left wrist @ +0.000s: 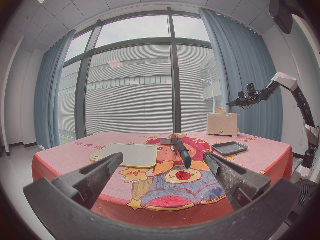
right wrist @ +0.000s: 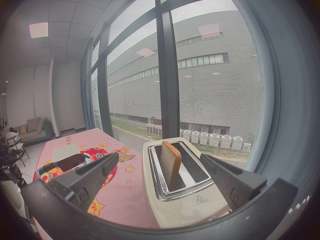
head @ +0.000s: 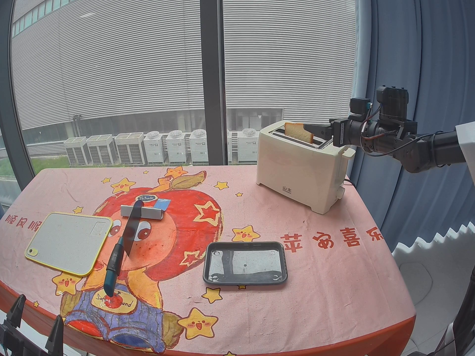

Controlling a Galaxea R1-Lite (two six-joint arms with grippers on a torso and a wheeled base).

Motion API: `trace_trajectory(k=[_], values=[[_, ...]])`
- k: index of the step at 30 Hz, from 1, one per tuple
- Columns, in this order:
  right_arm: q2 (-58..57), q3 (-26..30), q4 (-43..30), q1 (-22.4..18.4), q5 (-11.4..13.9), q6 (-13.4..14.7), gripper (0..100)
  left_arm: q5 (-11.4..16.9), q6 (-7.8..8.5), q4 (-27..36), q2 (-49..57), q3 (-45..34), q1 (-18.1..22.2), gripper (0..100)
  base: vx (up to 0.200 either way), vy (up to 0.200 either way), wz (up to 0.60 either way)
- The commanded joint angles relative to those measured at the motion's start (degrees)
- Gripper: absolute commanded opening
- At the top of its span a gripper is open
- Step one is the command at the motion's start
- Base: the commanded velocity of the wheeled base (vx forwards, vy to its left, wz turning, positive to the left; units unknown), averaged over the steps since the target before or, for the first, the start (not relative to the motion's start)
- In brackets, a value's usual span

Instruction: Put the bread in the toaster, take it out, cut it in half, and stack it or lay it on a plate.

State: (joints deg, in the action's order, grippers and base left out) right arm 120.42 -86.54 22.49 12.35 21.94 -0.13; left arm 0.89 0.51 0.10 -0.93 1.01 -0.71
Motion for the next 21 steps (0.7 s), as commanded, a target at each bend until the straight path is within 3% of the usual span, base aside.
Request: trace_trajectory(k=[1,21], values=[[4.0,-4.1,-1.5,0.1,0.0,0.0,100,0.0,0.02,0.0,0.9,-0.9,0.0,100,0.000,0.000,0.00],[10.6,-15.3,-6.5,-0.1,0.0,0.0,100,0.0,0.02,0.0,0.9,-0.9,0.0,100,0.000,0.000,0.00]])
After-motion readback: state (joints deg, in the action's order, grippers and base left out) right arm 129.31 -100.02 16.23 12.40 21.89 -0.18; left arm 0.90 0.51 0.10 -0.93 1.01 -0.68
